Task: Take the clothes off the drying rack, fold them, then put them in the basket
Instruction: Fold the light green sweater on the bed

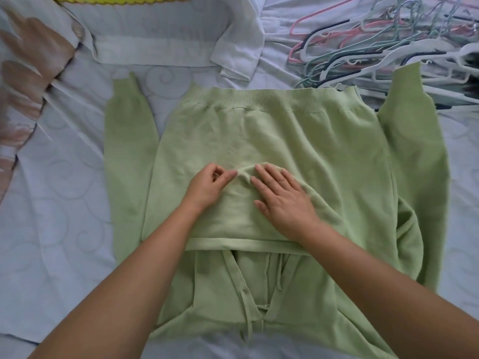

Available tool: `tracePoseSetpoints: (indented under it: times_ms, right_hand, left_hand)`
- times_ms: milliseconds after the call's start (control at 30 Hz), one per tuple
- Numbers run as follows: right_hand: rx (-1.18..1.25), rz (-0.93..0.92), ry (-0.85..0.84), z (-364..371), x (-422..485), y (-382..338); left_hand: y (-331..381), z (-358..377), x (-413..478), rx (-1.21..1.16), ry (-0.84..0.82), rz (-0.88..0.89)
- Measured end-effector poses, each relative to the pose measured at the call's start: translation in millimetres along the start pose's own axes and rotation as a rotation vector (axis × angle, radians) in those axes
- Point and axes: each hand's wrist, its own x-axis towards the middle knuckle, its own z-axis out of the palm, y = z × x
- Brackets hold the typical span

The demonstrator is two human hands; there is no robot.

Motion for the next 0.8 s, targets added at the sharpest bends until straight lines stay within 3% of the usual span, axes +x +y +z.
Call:
tracePoseSetpoints:
  times_ms: [67,133,233,333,500,600,667,733,800]
  right_hand:
    - [-0.046,0.129,-0.173,3,5,3]
    - [-0.074,0.162,-0.207,2,15,5]
    - [-0.075,0.062,0.022,-9,14,-5]
    - [0.102,-0.059,0.199,-8,-13,-30]
    - [0.512,0.05,-0.124,-5,-38,-89]
    - [0.558,0.114,0.106,5,-29,-116]
    - [0.853,0.316,0.249,-2,-24,-117]
    - [1.287,0.541,0.223,-11,-20,-105]
    - [1.554,0.627,0.159,-19,-22,-91]
  left_hand:
    - [-13,-14,-15,0.021,-0.012,-0.09]
    - [-29,-26,-35,0.074,-0.067,-0.208]
    - [-43,-35,-61,0.078,-0.043,-0.25]
    - [-44,-38,-72,0.073,0.057,-0.204]
    - [-34,-35,-76,-0.275,0.091,-0.334]
    - [-12,-35,-81,-0.599,0.107,-0.305]
    - [-4,-36,-84,-0.675,0.116,-0.176]
    - [-6,-41,-81,-0.548,0.123,-0.015]
    - [-10,-46,-75,-0.365,-0.02,0.13]
